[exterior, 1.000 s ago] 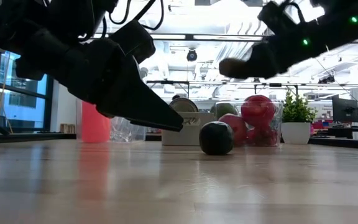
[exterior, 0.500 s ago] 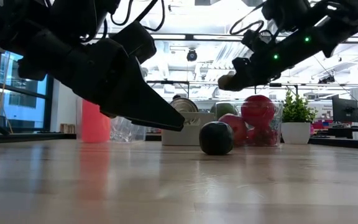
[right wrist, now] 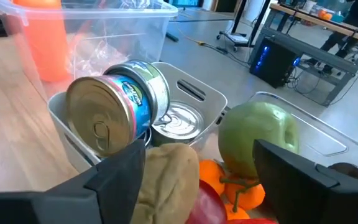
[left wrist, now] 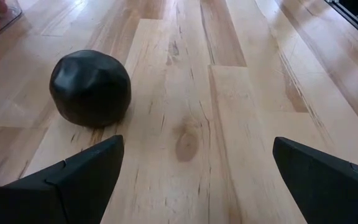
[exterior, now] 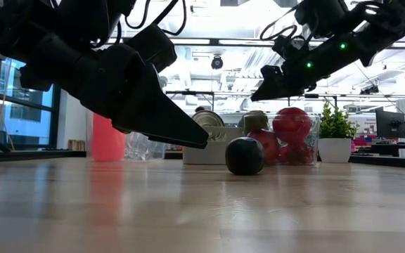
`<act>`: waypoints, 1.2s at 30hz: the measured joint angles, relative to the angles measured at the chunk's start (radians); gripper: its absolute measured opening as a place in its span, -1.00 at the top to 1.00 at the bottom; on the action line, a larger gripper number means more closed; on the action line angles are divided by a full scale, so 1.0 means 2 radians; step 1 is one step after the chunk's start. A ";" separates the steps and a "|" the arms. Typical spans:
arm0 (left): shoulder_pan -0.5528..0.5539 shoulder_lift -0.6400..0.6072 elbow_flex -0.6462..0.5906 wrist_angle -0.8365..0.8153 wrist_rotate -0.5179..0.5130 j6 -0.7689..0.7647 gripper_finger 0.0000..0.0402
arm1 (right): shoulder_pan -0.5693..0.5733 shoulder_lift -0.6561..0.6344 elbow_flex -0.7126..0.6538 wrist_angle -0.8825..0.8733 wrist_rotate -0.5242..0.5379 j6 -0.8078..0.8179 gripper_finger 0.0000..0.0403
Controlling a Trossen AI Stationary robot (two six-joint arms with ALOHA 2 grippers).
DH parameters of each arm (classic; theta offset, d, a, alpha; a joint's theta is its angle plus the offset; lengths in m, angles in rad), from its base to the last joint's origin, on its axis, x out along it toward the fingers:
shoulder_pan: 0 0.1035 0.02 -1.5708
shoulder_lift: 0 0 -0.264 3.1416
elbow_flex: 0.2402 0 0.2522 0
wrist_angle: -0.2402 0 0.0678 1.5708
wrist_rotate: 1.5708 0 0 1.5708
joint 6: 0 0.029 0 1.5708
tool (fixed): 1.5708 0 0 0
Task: Pick & Place Food Item
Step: Put the plum into the transparent bin
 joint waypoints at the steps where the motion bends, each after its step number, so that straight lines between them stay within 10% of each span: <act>1: 0.000 0.000 0.000 0.000 0.000 0.000 -0.99 | 0.002 0.000 0.000 0.002 0.000 -0.001 -0.42; 18: 0.000 0.000 0.000 0.004 0.000 -0.005 -0.99 | 0.188 -0.058 0.000 -0.044 -0.058 0.052 -0.42; 36: -0.001 0.000 0.000 0.019 0.007 -0.009 -0.99 | 0.240 0.109 0.000 0.063 -0.096 0.030 -0.42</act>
